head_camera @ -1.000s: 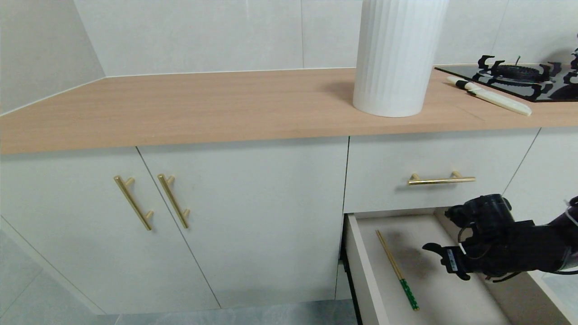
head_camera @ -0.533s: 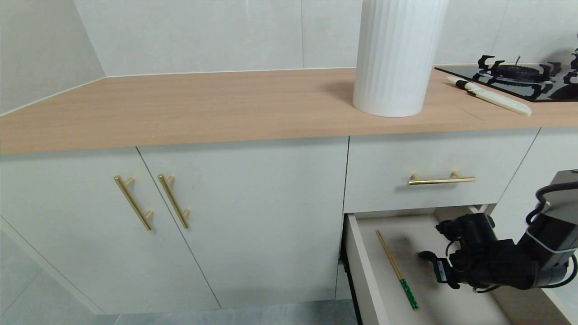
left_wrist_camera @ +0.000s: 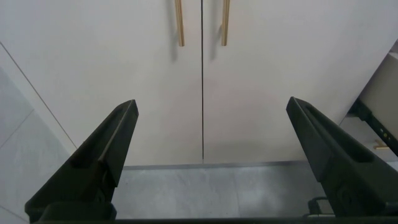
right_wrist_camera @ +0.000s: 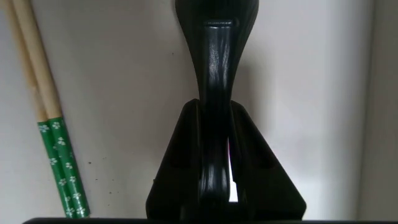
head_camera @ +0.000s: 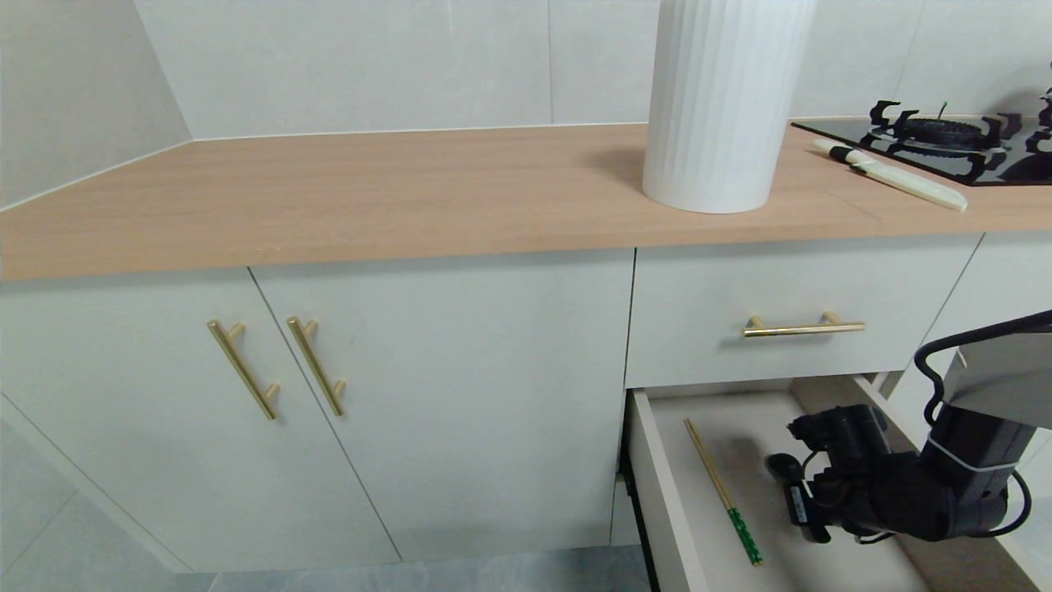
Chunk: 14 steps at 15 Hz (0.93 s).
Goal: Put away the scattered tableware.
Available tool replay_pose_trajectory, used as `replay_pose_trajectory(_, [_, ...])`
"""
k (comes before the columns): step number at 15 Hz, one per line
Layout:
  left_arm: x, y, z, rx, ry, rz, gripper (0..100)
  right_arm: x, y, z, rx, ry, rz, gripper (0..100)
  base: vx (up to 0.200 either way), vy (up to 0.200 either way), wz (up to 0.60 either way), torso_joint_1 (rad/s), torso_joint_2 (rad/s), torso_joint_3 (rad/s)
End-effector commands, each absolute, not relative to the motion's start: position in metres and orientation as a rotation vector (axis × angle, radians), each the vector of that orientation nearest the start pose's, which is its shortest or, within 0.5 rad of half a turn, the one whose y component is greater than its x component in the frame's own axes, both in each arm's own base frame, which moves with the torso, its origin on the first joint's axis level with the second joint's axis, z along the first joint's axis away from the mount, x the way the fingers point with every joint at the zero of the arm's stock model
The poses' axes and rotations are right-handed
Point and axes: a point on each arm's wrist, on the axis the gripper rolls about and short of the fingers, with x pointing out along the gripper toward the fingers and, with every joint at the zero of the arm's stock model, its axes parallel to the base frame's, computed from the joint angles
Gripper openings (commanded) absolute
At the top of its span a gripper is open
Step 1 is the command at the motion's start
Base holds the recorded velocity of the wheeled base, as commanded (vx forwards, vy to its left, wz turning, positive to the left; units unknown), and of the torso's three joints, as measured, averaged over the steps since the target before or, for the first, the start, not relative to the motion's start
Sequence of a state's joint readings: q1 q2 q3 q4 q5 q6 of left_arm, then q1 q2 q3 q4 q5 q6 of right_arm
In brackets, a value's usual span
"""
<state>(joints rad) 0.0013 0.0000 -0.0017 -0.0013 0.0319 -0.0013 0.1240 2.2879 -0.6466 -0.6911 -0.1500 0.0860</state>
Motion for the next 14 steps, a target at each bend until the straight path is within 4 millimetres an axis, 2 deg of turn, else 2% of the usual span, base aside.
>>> replay_pose_trajectory(1, [-0.023,0.001,0.076,-0.003,-0.002,0.034,100,0.318,0.036,-0.037,-0.050,0.938,-0.064,0,0.000,0.000,0.00,0.000,0.00,0.000])
replay_pose_trajectory(3, [-0.023,0.001,0.076,-0.002,-0.002,0.034,100,0.318,0.037,-0.037,-0.051,0.940,-0.063,0,0.000,0.000,0.00,0.000,0.00,0.000])
replay_pose_trajectory(4, [-0.023,0.001,0.076,-0.002,-0.002,0.034,100,0.318,0.036,-0.037,-0.051,0.940,-0.064,100,0.000,0.000,0.00,0.000,0.00,0.000])
replay_pose_trajectory(9, [-0.023,0.001,0.076,-0.002,-0.002,0.034,100,0.318,0.036,-0.032,-0.048,0.924,-0.066,100,0.000,0.000,0.00,0.000,0.00,0.000])
replay_pose_trajectory(14, [-0.023,0.001,0.076,-0.002,-0.002,0.034,100,0.305,0.035,0.036,0.001,0.749,-0.059,100,0.000,0.000,0.00,0.000,0.00,0.000])
